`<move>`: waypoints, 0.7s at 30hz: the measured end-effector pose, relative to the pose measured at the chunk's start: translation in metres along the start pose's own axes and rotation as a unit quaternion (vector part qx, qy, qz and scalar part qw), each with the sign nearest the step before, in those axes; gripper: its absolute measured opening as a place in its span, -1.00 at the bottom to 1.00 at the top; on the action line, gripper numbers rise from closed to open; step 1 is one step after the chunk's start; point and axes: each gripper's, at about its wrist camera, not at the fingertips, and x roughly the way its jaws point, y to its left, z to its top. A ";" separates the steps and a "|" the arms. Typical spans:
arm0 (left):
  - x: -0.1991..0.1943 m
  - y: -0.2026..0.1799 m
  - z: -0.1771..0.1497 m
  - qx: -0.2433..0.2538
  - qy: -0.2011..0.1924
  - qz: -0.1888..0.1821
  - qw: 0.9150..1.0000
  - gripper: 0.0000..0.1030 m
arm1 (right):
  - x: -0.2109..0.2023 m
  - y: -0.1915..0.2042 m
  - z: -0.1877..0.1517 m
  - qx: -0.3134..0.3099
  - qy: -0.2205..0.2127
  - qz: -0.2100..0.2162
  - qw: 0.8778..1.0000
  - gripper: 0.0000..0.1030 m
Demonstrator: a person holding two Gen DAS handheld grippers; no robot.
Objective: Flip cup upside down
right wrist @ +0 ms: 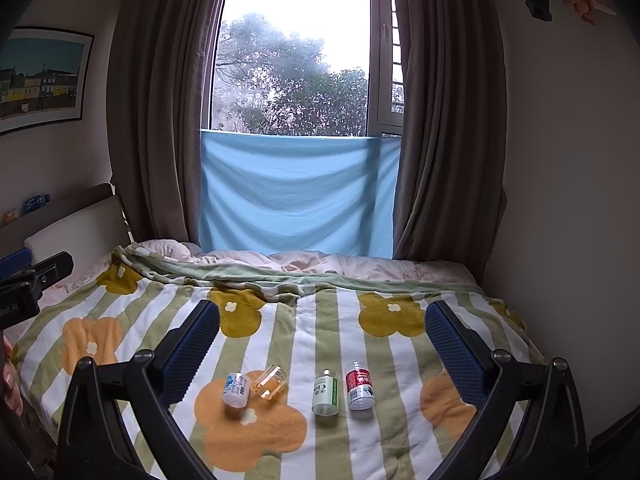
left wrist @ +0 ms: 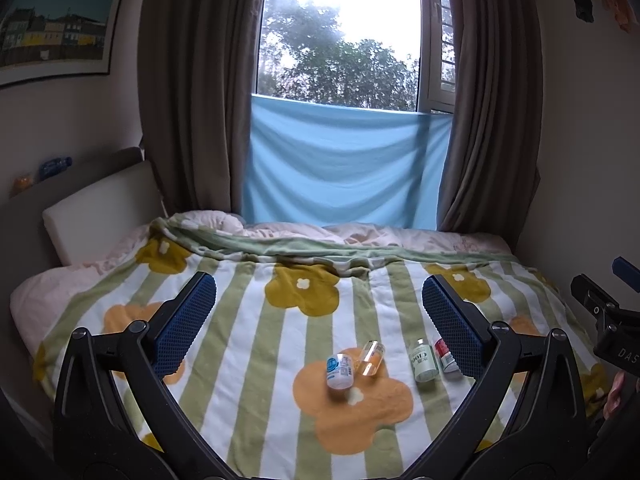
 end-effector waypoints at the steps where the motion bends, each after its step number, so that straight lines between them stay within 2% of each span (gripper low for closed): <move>1: 0.000 0.000 0.000 0.000 0.000 0.000 1.000 0.99 | 0.000 0.000 0.000 0.000 0.000 0.000 1.000 0.99; 21: 0.003 0.000 -0.002 -0.001 0.008 -0.004 1.000 0.99 | 0.000 0.002 0.000 0.001 0.002 0.000 1.000 0.99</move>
